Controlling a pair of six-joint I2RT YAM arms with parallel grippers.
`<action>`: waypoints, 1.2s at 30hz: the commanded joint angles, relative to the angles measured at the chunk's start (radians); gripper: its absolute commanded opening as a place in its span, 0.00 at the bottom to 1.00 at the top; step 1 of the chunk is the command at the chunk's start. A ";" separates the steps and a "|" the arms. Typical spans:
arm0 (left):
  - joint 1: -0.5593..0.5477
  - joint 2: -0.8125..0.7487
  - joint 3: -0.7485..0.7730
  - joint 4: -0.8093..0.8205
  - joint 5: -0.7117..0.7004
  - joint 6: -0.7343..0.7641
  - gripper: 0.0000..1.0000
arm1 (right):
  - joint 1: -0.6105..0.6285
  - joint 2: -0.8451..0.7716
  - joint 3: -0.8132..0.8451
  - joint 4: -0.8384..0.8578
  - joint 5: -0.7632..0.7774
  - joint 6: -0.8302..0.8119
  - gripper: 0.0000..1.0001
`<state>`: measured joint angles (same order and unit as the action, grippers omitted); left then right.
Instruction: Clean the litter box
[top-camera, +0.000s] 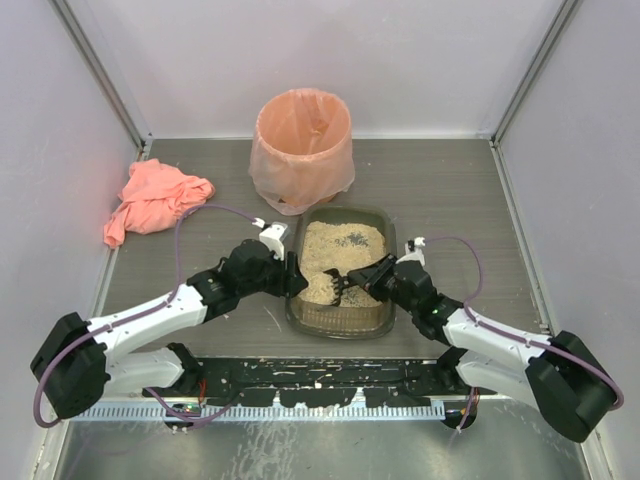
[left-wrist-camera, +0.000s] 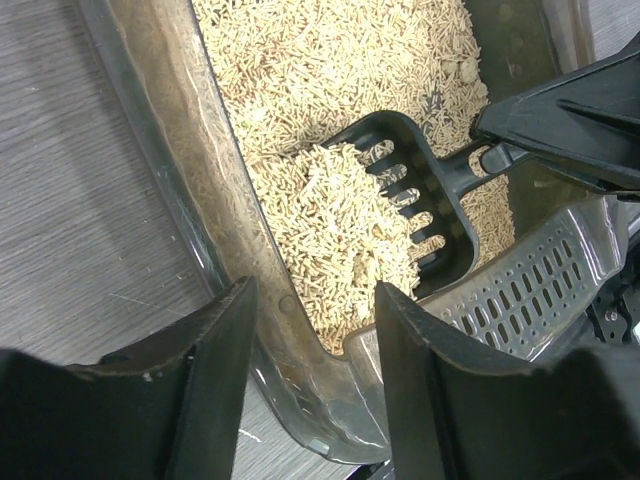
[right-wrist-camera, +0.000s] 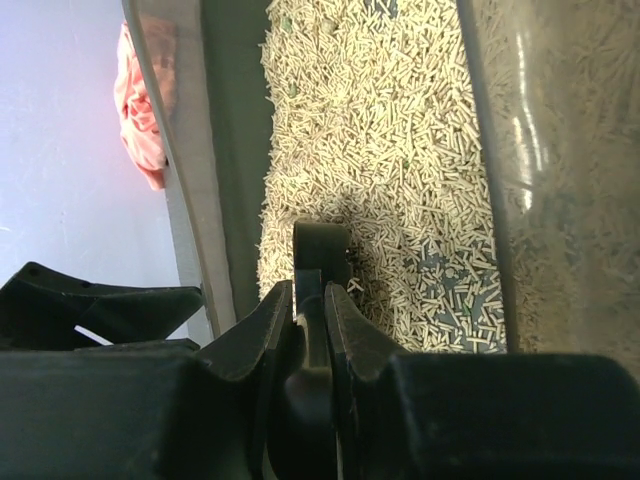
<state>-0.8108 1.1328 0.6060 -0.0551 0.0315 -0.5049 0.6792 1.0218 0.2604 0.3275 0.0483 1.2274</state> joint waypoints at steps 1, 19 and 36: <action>-0.005 -0.038 0.053 0.003 0.008 0.012 0.54 | 0.003 -0.098 0.007 0.062 0.025 0.046 0.01; 0.016 -0.187 0.135 -0.161 -0.096 0.066 0.78 | -0.078 -0.252 -0.032 0.040 0.002 0.044 0.01; 0.035 -0.347 0.219 -0.353 -0.245 0.167 0.80 | -0.517 -0.162 -0.156 0.394 -0.504 0.162 0.01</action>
<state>-0.7784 0.8043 0.7879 -0.3851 -0.1814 -0.3676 0.2081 0.8055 0.1246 0.4423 -0.2924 1.2907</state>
